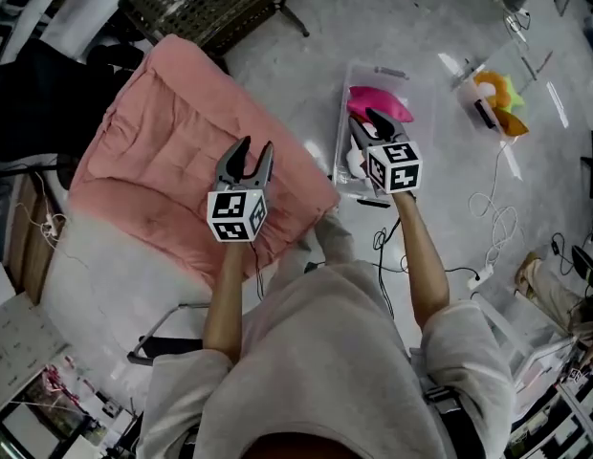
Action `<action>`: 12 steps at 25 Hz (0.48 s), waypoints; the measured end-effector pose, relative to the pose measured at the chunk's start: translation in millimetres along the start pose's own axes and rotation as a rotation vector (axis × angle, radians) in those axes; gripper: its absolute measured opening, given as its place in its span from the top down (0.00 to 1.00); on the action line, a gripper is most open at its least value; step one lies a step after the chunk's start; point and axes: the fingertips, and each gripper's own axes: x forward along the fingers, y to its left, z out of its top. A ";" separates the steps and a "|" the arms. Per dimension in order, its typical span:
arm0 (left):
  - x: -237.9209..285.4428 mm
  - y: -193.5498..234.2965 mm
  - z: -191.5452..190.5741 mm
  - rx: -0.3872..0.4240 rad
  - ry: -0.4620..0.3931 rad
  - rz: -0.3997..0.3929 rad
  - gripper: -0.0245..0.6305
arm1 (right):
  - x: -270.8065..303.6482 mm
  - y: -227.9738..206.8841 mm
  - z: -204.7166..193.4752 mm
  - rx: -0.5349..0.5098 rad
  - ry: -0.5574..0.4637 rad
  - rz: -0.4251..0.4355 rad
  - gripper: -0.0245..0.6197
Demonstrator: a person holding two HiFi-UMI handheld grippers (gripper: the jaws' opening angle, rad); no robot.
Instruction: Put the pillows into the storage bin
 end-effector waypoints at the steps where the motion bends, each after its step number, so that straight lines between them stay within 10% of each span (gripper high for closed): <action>1: -14.0 12.1 2.6 -0.003 -0.008 0.025 0.70 | -1.3 13.9 6.5 -0.001 -0.006 0.003 0.74; 12: -156.0 111.5 36.5 -0.062 -0.132 0.309 0.90 | -25.1 135.5 92.4 -0.162 -0.115 0.108 0.96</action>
